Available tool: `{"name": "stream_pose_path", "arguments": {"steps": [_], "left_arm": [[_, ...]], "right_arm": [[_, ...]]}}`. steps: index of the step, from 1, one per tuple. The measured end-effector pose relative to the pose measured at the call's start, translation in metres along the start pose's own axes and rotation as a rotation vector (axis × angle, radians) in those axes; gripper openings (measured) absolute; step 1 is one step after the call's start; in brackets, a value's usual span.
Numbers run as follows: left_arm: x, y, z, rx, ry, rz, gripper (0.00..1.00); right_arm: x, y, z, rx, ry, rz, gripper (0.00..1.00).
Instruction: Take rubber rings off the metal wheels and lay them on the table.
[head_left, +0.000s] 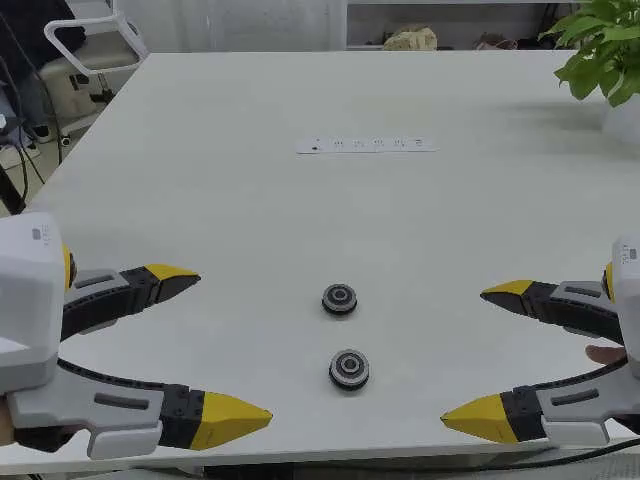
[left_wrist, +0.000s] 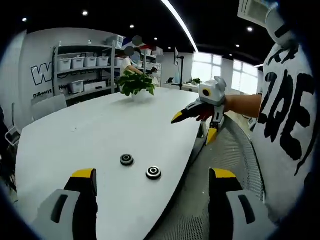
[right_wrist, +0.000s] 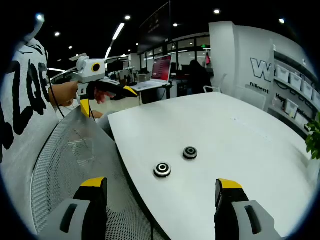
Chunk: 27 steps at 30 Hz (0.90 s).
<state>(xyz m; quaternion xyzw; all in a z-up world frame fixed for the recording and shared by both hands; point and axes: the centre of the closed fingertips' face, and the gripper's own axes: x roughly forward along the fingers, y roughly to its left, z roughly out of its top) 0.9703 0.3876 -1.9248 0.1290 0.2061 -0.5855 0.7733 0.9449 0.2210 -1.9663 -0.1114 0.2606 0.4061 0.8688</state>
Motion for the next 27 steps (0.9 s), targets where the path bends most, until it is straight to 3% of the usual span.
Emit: {"name": "stream_pose_path", "arguments": {"steps": [27], "left_arm": [[-0.0021,-0.0003,0.0025,-0.009,-0.003,-0.005,0.87]], "right_arm": [[-0.0004,0.0009,0.0013,0.002,0.002,0.009,0.81]]}}
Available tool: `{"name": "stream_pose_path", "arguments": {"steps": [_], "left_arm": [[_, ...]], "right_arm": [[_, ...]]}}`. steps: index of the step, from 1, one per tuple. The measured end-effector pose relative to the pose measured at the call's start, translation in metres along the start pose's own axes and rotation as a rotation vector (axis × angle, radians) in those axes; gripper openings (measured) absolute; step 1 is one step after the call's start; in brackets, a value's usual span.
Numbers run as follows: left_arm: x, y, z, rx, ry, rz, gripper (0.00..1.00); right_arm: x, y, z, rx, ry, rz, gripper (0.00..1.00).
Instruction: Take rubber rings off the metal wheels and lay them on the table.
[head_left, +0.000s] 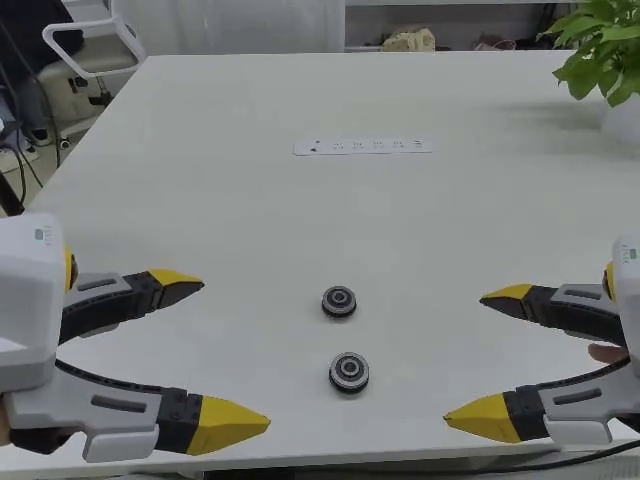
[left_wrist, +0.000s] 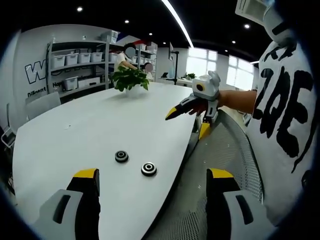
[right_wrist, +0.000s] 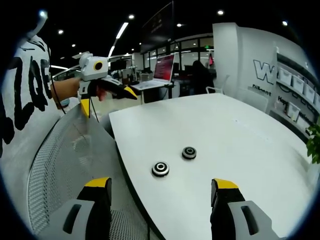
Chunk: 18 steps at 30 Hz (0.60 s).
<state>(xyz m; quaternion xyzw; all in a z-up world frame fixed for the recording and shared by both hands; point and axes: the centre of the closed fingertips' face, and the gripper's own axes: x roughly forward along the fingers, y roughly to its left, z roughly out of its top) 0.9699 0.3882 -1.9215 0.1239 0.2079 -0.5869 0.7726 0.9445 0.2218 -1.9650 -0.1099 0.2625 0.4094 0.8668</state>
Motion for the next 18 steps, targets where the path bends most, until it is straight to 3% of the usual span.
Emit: {"name": "stream_pose_path", "arguments": {"steps": [18], "left_arm": [[0.0001,-0.0001,0.0029,0.019,0.010,-0.011,0.87]], "right_arm": [[-0.0027,-0.0031,0.0019,-0.005,-0.002,-0.005,0.81]]}}
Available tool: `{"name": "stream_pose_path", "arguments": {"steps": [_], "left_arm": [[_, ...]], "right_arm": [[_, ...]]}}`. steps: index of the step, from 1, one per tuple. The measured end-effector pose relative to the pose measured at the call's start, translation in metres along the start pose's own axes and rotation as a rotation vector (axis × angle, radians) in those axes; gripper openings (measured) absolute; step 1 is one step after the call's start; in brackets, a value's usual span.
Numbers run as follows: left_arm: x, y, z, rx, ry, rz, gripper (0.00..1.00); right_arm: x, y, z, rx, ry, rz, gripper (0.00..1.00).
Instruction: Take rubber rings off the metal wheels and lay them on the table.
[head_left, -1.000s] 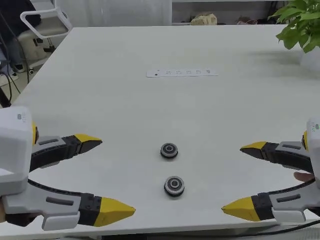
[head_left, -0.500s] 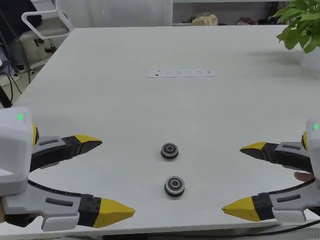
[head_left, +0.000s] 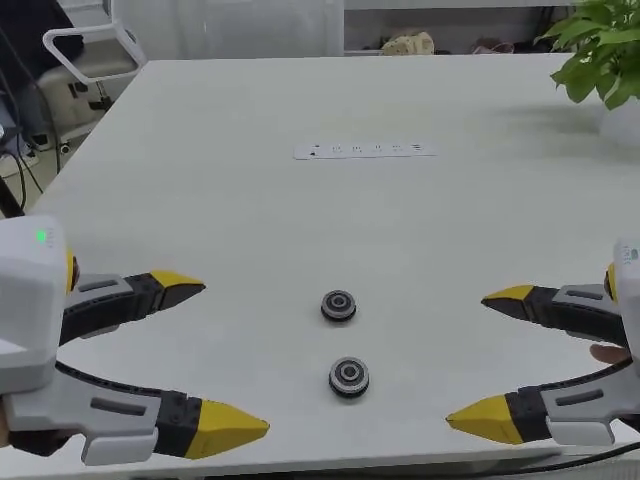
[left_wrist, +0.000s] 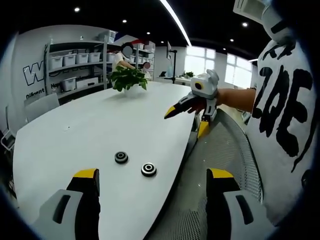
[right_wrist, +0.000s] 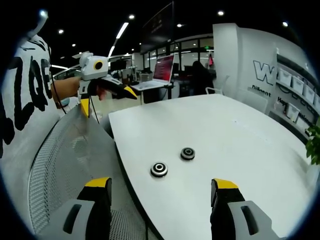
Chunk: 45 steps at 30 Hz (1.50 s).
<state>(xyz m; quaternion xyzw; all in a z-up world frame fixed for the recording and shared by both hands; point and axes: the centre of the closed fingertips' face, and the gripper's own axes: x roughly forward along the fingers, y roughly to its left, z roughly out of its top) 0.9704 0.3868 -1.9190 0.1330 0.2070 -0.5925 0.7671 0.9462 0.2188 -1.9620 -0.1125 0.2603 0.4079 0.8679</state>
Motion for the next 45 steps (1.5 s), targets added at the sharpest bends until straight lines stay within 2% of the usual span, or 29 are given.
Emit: {"name": "stream_pose_path", "arguments": {"steps": [13,29,45], "left_arm": [[0.000,0.004,0.004,0.012,-0.003,0.001,0.87],[0.000,0.006,-0.002,0.007,0.002,0.002,0.87],[0.001,0.010,0.001,0.010,-0.003,0.007,0.86]], "right_arm": [[0.001,-0.003,0.005,-0.010,-0.005,-0.001,0.81],[0.003,-0.005,-0.001,-0.006,0.006,0.000,0.81],[0.008,-0.011,0.007,-0.013,-0.009,0.000,0.80]]}}
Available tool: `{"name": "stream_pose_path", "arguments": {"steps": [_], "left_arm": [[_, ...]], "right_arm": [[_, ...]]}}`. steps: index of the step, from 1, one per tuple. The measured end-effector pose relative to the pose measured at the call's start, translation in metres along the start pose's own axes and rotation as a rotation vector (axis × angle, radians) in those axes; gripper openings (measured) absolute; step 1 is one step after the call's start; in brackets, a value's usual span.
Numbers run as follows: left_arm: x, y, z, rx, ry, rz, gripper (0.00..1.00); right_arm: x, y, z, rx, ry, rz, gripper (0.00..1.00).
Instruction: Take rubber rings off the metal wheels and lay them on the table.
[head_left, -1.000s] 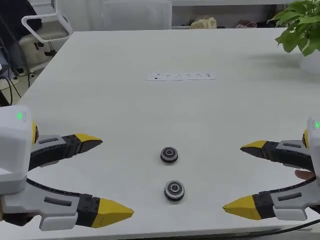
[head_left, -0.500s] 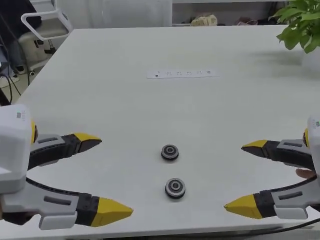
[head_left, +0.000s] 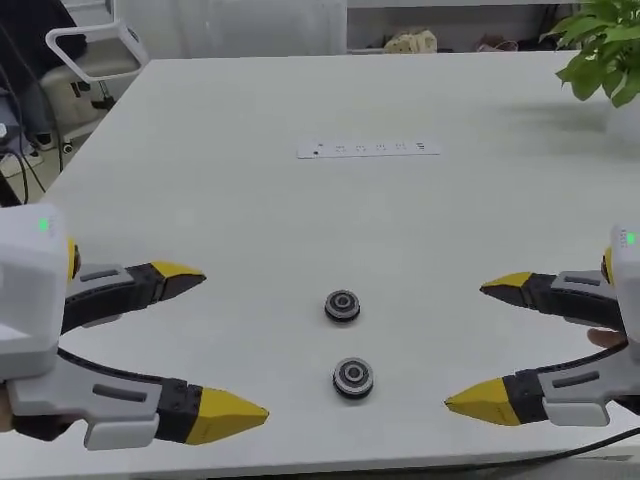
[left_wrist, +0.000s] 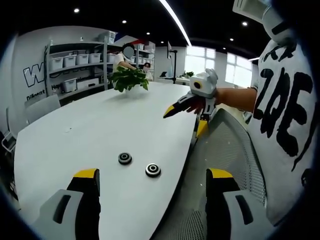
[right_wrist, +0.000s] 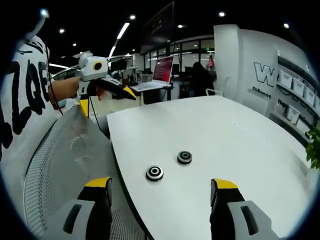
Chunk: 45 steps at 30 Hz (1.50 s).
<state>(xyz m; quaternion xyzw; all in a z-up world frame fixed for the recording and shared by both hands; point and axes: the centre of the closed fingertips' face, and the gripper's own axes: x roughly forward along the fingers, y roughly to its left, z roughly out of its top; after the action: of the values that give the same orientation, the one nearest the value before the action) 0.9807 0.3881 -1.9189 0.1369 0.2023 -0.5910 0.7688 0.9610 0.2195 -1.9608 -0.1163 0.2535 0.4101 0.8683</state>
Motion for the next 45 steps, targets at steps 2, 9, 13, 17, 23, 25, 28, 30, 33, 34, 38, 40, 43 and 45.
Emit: {"name": "stream_pose_path", "arguments": {"steps": [2,9,13,17,23,25,28,30,33,34,38,40,43,45], "left_arm": [[0.000,0.000,0.001,0.004,-0.001,0.001,0.86],[0.000,0.004,0.007,0.007,-0.012,0.005,0.86],[0.002,0.005,0.009,0.006,-0.016,0.003,0.86],[0.003,0.005,0.008,0.008,-0.015,-0.002,0.86],[0.003,0.008,0.007,0.013,-0.007,-0.002,0.86],[0.003,0.009,0.007,0.014,-0.007,-0.001,0.86],[0.003,0.011,0.009,0.020,-0.006,-0.001,0.86],[0.004,0.012,0.010,0.023,-0.007,-0.003,0.86],[0.006,0.013,0.012,0.026,-0.007,-0.008,0.86],[0.007,0.014,0.012,0.028,-0.006,-0.010,0.86],[0.011,0.015,0.013,0.030,-0.006,-0.016,0.86],[0.013,0.015,0.014,0.033,-0.006,-0.021,0.86],[0.016,0.015,0.016,0.042,-0.004,-0.028,0.86],[0.017,0.015,0.017,0.043,-0.005,-0.031,0.86]], "right_arm": [[0.000,-0.001,0.002,-0.002,-0.005,-0.002,0.80],[0.001,-0.004,0.004,-0.006,-0.009,-0.004,0.80],[0.002,-0.005,0.005,-0.010,-0.008,-0.004,0.80],[0.003,-0.006,0.005,-0.011,-0.006,-0.001,0.80],[0.006,-0.007,0.007,-0.020,0.001,0.004,0.80],[0.007,-0.008,0.008,-0.022,0.001,0.005,0.80],[0.008,-0.009,0.008,-0.027,0.005,0.007,0.80],[0.009,-0.009,0.009,-0.030,0.006,0.009,0.80],[0.010,-0.010,0.009,-0.034,0.010,0.012,0.79],[0.011,-0.010,0.009,-0.037,0.012,0.012,0.79],[0.012,-0.011,0.010,-0.040,0.012,0.012,0.79],[0.012,-0.012,0.010,-0.042,0.013,0.012,0.79],[0.014,-0.012,0.010,-0.047,0.016,0.014,0.79],[0.014,-0.013,0.010,-0.047,0.017,0.015,0.79]]}}
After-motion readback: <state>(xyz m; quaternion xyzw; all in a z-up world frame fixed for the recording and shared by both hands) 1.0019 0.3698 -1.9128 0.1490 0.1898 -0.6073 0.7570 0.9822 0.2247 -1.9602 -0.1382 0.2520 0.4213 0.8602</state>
